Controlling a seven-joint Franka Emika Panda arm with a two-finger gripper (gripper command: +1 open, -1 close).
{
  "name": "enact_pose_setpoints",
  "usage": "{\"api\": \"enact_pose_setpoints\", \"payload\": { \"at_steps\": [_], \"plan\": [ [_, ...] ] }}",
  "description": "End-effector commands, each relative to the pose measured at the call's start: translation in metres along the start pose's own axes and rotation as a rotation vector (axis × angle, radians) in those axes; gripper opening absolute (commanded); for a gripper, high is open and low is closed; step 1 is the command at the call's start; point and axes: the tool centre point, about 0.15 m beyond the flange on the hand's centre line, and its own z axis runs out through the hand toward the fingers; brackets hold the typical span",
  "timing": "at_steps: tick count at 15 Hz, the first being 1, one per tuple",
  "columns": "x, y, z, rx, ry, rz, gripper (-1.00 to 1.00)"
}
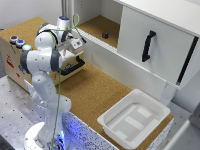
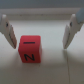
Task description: Go towards the pink block and lift it
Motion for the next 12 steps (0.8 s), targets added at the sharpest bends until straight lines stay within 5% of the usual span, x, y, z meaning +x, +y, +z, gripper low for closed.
{"api": "enact_pose_setpoints", "payload": {
  "at_steps": [1,12],
  "plan": [
    [-0.005,-0.009,0.019,-0.054,-0.021,-0.024,-1.00],
    [-0.001,-0.022,-0.004,-0.084,-0.003,0.001,-1.00]
  ]
}}
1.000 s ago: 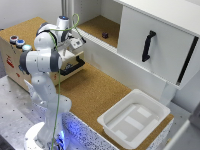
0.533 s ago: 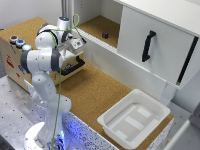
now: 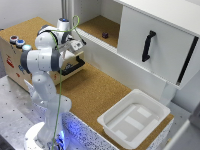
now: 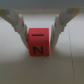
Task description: Go towards the pink block and lift it
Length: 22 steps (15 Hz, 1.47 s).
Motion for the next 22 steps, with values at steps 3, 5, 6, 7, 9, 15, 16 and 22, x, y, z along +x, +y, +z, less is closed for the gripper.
{"api": "enact_pose_setpoints", "payload": {
  "at_steps": [3,5,6,7,9,15,16,22],
  "plan": [
    [0.007,-0.019,-0.020,-0.105,0.017,-0.003,-1.00],
    [0.008,-0.017,-0.029,-0.121,0.020,-0.004,-1.00],
    [0.008,-0.016,-0.033,-0.127,0.024,-0.003,-1.00],
    [0.008,-0.015,-0.040,-0.136,0.034,0.005,-1.00],
    [0.004,-0.014,-0.056,-0.157,0.054,0.020,-1.00],
    [-0.038,0.005,-0.104,-0.249,0.081,0.216,-1.00],
    [-0.050,0.009,-0.112,-0.268,0.088,0.270,-1.00],
    [-0.132,0.015,-0.131,-0.282,0.143,0.565,-1.00]
  ]
}}
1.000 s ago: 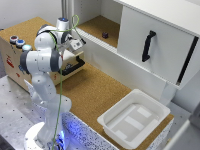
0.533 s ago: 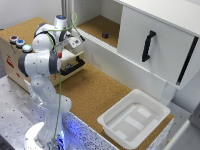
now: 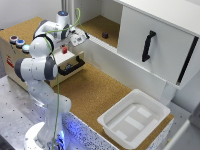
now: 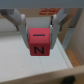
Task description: Go towards the pink block and lift it
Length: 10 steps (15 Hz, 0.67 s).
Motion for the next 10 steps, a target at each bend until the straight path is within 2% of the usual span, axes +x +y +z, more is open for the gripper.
{"api": "enact_pose_setpoints", "payload": {
  "at_steps": [1,3,7,10],
  "plan": [
    [-0.083,0.033,-0.017,-0.051,0.026,0.231,-1.00],
    [-0.122,0.052,-0.012,-0.072,-0.021,0.332,-1.00],
    [-0.185,0.087,0.004,-0.071,-0.073,0.531,-1.00],
    [-0.229,0.108,0.025,-0.045,-0.081,0.690,-1.00]
  ]
}}
